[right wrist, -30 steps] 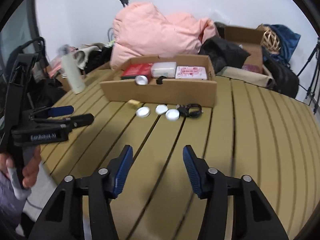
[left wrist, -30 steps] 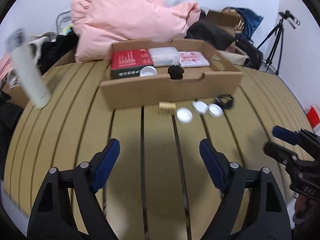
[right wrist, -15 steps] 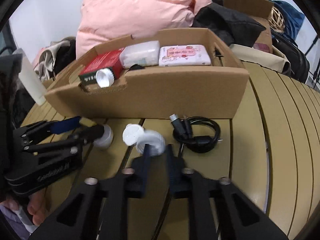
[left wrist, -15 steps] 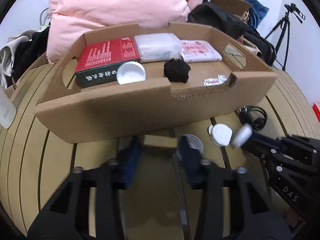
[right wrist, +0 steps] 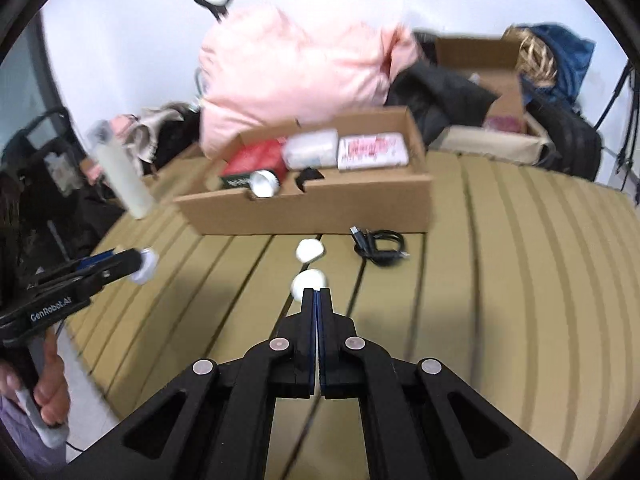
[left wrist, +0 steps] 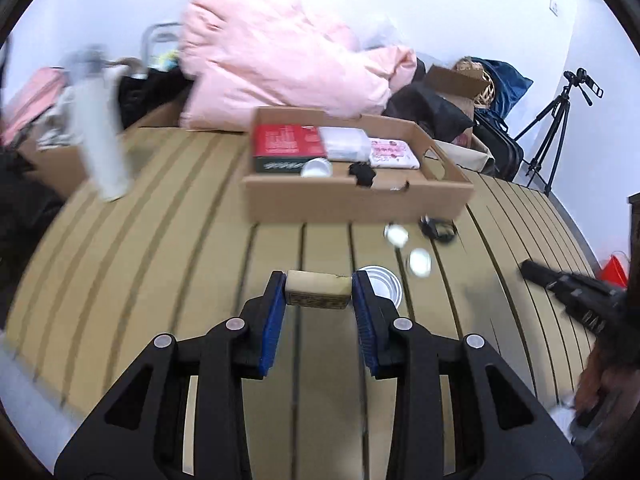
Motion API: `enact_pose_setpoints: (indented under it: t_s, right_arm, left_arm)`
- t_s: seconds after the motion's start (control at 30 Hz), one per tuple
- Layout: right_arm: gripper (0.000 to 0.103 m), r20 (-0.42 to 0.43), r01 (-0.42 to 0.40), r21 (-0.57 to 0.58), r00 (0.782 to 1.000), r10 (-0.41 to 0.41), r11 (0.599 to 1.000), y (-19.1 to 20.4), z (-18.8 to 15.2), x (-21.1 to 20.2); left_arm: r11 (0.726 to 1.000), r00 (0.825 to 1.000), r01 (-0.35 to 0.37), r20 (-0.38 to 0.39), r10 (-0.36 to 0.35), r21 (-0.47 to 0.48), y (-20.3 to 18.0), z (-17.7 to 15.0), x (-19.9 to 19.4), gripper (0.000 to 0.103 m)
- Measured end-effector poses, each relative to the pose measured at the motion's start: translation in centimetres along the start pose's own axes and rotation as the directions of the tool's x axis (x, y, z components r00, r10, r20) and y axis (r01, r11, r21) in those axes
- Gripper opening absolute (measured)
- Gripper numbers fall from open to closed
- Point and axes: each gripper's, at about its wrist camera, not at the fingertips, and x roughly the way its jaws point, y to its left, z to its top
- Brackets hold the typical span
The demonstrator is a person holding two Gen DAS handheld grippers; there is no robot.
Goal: Organize objects
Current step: 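Lift the beige block off the table with the left tool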
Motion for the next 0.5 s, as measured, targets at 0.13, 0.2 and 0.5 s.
enact_pose_setpoints:
  t_s: [0.13, 0.2, 0.5]
  right_arm:
    - [0.0, 0.041, -0.008, 0.011, 0.999, 0.007, 1.0, 1.2, -4.0, -8.1]
    - [0.0, 0.065, -0.011, 0.033, 0.998, 0.009, 0.999, 1.6, -5.5, -11.0]
    - [0.0, 0.152, -0.012, -0.017, 0.988, 0.015, 1.0, 4.8, -7.1, -16.7]
  left_arm:
    - [0.998, 0.999, 0.005, 0.033, -0.003, -0.06, 1.3, -4.4, -7.5, 0.03]
    - [0.996, 0.999, 0.022, 0.049, -0.017, -0.087, 1.3, -5.5, -9.9, 0.03]
    - [0.993, 0.983, 0.105, 0.156, -0.095, -0.057, -0.9, -5.5, -15.0, 0.03]
